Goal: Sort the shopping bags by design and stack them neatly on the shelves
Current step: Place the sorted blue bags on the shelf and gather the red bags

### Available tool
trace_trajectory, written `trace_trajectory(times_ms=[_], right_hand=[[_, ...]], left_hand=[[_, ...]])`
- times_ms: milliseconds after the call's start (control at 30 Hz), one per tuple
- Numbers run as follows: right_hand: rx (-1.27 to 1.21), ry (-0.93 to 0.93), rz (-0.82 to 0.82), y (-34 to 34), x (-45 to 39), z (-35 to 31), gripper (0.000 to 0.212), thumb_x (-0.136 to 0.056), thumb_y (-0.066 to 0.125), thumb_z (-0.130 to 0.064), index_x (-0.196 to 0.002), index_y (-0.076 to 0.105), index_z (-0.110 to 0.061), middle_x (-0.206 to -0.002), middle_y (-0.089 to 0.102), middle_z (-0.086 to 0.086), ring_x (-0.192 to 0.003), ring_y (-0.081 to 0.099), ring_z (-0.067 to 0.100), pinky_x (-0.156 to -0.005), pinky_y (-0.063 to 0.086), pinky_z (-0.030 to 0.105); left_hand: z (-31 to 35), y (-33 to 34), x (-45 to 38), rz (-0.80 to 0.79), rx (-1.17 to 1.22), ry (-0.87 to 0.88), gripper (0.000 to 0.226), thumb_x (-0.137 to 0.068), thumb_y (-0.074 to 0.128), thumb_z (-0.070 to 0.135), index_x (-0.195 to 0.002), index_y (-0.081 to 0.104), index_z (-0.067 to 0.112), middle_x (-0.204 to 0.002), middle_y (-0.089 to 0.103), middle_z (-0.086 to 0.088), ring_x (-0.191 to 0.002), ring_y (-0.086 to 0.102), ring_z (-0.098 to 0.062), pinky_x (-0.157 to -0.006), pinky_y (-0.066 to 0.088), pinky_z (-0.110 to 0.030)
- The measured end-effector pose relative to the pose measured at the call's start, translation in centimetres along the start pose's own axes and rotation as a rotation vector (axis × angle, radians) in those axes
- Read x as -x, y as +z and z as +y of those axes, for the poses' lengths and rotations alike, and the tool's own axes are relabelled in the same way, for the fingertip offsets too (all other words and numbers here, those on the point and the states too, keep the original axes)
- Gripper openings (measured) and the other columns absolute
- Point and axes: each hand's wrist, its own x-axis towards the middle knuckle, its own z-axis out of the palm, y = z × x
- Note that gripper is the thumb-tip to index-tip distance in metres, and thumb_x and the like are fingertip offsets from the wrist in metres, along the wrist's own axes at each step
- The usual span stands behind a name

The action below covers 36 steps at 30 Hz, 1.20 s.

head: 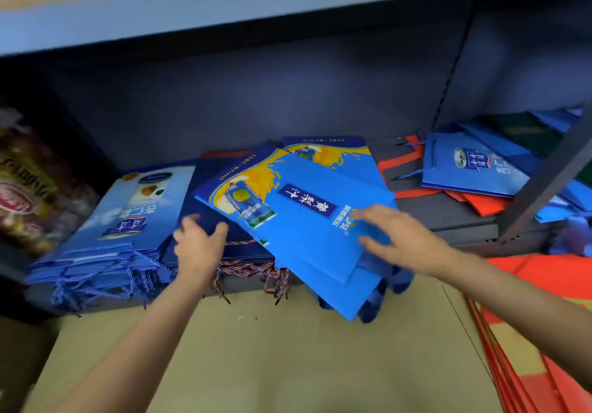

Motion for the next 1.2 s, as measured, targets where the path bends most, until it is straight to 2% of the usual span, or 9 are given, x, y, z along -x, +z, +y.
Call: trace_trajectory(times_ms=[67, 200, 333, 467, 567, 733, 933, 1033, 1200], right_hand=[[-0.045, 0.23, 0.007, -0.5, -2.0, 1.9, 0.063, -0.09, 0.061, -0.034, -0.142, 0.035, -0.012, -0.142, 0.041, 0.011, -0.134, 0.035, 0.024, -0.106, 0.023, 0.026], [-0.2, 0.626, -0.089, -0.4, -3.3, 5.1, 0.09, -0.08, 0.068, -0.048, -0.149, 0.015, -0.025, -0.147, 0.031, 0.011, -0.135, 0.031, 0.031, -0.109, 0.029, 0.038], [-0.311, 0.608, 0.085, 0.6, -2.5, 4.9, 0.064, -0.081, 0.072, -0.032, -0.134, 0.041, -0.012, -0.131, 0.049, 0.008, -0.117, 0.048, 0.023, -0.082, 0.033, 0.023], [-0.253, 0.614, 0.163, 1.3, -0.7, 5.2, 0.033, -0.077, 0.075, -0.033, -0.091, 0.056, -0.01, -0.084, 0.057, 0.004, -0.08, 0.053, 0.021, -0.061, 0.033, 0.027], [-0.506, 0.74, 0.224, 1.7, -0.1, 5.1, 0.031, -0.075, 0.076, -0.037, -0.078, 0.055, -0.015, -0.083, 0.061, 0.009, -0.077, 0.059, 0.025, -0.067, 0.044, 0.034], [-0.496, 0.839, 0.091, 2.0, -0.2, 4.3, 0.037, -0.08, 0.071, -0.039, -0.098, 0.054, -0.012, -0.102, 0.06, 0.009, -0.098, 0.06, 0.028, -0.085, 0.047, 0.04], [-0.78, 0.784, 0.476, -0.4, 0.5, 3.6, 0.024, -0.084, 0.07, -0.017, -0.099, 0.053, -0.009, -0.095, 0.06, 0.011, -0.074, 0.056, 0.02, -0.061, 0.044, 0.028], [-0.74, 0.71, 0.453, -0.1, -0.1, 3.2, 0.024, -0.085, 0.068, -0.018, -0.104, 0.054, -0.009, -0.088, 0.06, 0.004, -0.071, 0.057, 0.014, -0.058, 0.046, 0.021], [-0.689, 0.781, 0.222, 2.1, 0.0, 4.4, 0.076, -0.083, 0.07, -0.031, -0.146, 0.028, -0.017, -0.143, 0.039, 0.007, -0.126, 0.046, 0.025, -0.095, 0.042, 0.033]], left_hand=[[-0.2, 1.1, 1.5, -0.083, 0.017, -0.01, 0.057, -0.089, 0.057, 0.02, -0.14, 0.035, 0.005, -0.136, 0.038, -0.024, -0.122, 0.042, -0.04, -0.102, 0.034, -0.042], [0.3, 3.5, 2.9, -0.181, 0.027, 0.018, 0.057, -0.091, 0.054, 0.023, -0.141, 0.032, 0.009, -0.134, 0.044, -0.017, -0.122, 0.041, -0.036, -0.101, 0.036, -0.044], [1.7, 4.7, 3.9, -0.312, 0.207, -0.022, 0.047, -0.091, 0.052, 0.022, -0.135, 0.039, 0.012, -0.131, 0.048, -0.012, -0.116, 0.048, -0.033, -0.1, 0.04, -0.048], [1.9, 4.8, 4.2, -0.309, 0.383, -0.08, 0.043, -0.093, 0.051, 0.02, -0.133, 0.037, 0.014, -0.134, 0.043, -0.007, -0.116, 0.049, -0.029, -0.101, 0.041, -0.047], [1.9, 5.2, 4.2, -0.276, 0.435, -0.116, 0.031, -0.091, 0.051, 0.017, -0.121, 0.041, 0.013, -0.129, 0.047, -0.012, -0.11, 0.053, -0.031, -0.096, 0.045, -0.048], [3.6, 5.9, 6.7, -0.222, 0.413, -0.039, 0.033, -0.09, 0.046, 0.002, -0.122, 0.04, 0.011, -0.122, 0.047, -0.011, -0.108, 0.052, -0.031, -0.094, 0.045, -0.05], [7.1, 5.9, 4.0, -0.197, 0.34, 0.203, 0.04, -0.087, 0.042, 0.002, -0.127, 0.044, 0.006, -0.124, 0.049, -0.015, -0.111, 0.051, -0.035, -0.093, 0.045, -0.051], [8.9, 5.5, 0.4, -0.293, 0.229, 0.227, 0.045, -0.085, 0.047, 0.014, -0.13, 0.044, 0.011, -0.128, 0.054, -0.012, -0.112, 0.054, -0.035, -0.093, 0.047, -0.05], [6.7, 6.2, -1.3, -0.569, 0.0, 0.027, 0.069, -0.09, 0.061, 0.032, -0.142, 0.024, 0.006, -0.144, 0.038, -0.014, -0.127, 0.043, -0.032, -0.104, 0.039, -0.042]])
